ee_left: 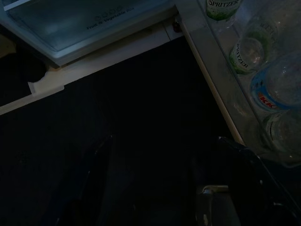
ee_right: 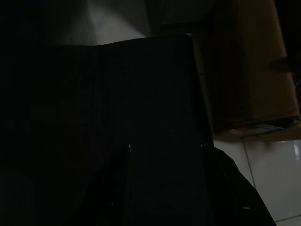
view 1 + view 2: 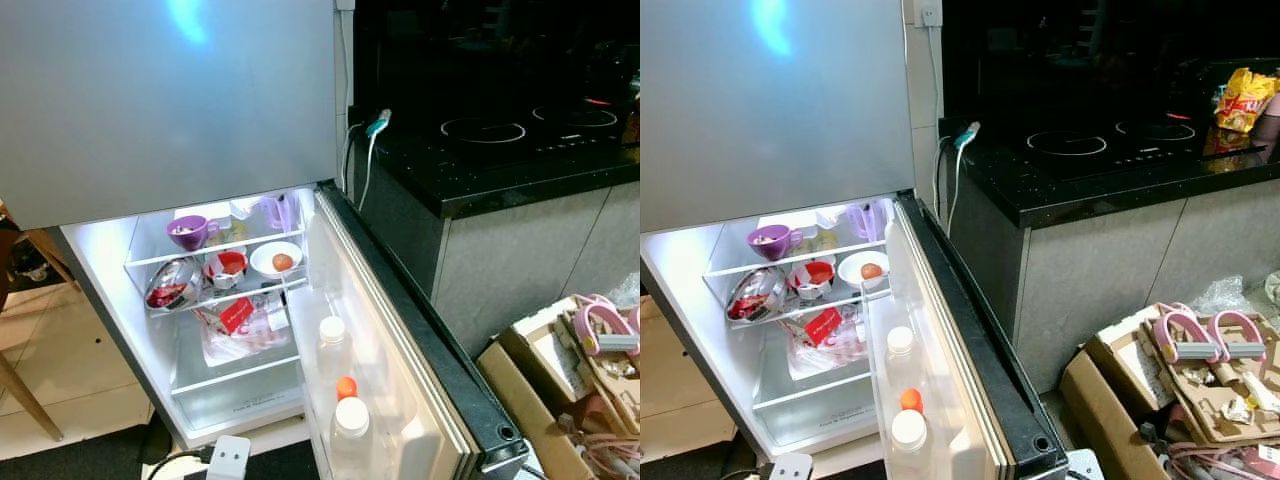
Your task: Restocking fridge
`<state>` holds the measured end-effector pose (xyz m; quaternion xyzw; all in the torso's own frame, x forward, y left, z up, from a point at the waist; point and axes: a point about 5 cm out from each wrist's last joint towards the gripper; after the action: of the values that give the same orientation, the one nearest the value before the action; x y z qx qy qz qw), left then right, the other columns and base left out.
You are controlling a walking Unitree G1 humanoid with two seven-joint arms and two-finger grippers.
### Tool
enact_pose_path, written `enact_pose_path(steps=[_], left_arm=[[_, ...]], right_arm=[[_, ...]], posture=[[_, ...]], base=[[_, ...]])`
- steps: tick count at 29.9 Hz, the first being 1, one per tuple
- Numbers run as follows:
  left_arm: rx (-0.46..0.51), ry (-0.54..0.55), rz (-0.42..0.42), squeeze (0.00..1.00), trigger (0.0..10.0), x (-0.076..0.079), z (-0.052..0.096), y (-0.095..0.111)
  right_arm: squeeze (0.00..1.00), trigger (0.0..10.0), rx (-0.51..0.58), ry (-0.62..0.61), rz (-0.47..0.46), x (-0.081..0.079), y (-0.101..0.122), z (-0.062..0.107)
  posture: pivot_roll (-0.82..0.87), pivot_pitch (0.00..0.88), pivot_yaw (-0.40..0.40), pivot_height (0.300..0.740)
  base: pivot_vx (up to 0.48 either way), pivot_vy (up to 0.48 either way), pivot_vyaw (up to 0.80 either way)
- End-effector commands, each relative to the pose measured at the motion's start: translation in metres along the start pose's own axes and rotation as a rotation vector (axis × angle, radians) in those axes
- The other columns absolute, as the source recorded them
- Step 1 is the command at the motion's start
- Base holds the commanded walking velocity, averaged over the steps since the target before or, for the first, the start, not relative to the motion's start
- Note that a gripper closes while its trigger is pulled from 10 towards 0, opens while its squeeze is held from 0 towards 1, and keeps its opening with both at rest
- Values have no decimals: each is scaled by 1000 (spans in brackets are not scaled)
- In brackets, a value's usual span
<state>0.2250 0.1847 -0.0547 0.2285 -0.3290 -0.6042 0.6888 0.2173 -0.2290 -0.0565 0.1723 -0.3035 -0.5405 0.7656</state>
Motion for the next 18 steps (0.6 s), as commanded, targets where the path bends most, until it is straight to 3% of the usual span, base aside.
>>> enact_pose_path(steps=[1,12,18], left_arm=[[-5,9,3,0,10000,-2,2,-5],[1,17,23,0,10000,-3,1,-2],[3,25,42,0,10000,-5,1,-1]], right_arm=[[0,10000,2,7,7,-6,-2,0],[0,10000,3,8,9,-6,-3,0],[0,10000,-7,4,10,-4,-6,1]], posture=[[-90,122,33,740],[-95,119,34,740],[-92,120,35,740]], base=[[0,0,0],[0,0,0],[-265,0,0]])
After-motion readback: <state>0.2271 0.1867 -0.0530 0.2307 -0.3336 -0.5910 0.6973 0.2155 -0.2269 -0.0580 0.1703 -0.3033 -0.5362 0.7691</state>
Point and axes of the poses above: a point about 5 cm out from each wrist's last joint towards the gripper, its own z axis pointing back from the gripper into the wrist, its own y axis along the axis of the wrist's last joint, x = y × z, and after that the axes turned 15 degrees about z, right-handed
